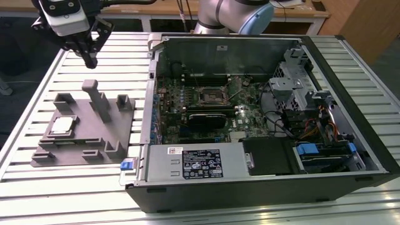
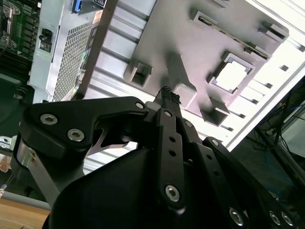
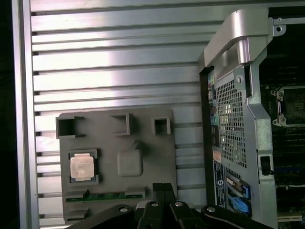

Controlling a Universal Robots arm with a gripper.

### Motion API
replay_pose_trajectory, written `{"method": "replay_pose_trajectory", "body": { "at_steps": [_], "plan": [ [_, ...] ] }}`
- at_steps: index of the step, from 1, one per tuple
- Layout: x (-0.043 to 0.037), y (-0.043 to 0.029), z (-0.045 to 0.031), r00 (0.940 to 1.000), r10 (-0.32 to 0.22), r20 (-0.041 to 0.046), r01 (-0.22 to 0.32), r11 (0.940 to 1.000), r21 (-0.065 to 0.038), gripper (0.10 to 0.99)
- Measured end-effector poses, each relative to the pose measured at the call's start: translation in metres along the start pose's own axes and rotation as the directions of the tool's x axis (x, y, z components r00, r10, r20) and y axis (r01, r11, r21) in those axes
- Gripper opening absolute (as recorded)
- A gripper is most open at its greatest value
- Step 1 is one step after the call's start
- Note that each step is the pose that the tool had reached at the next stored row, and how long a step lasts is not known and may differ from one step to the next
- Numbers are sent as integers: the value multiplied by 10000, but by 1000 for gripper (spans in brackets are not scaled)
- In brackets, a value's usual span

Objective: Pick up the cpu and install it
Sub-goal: 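Reach for the cpu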

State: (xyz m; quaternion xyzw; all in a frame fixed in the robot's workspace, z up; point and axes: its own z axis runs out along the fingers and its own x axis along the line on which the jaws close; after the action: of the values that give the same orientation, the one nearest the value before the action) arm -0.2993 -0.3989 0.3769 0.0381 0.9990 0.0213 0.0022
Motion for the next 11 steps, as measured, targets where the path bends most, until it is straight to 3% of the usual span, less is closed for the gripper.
{"method": "replay_pose_trajectory", "body": {
  "at_steps": [11],
  "plan": [
    [161,-13,11,10000,0,-12,0,10000,1,106]
  ]
}}
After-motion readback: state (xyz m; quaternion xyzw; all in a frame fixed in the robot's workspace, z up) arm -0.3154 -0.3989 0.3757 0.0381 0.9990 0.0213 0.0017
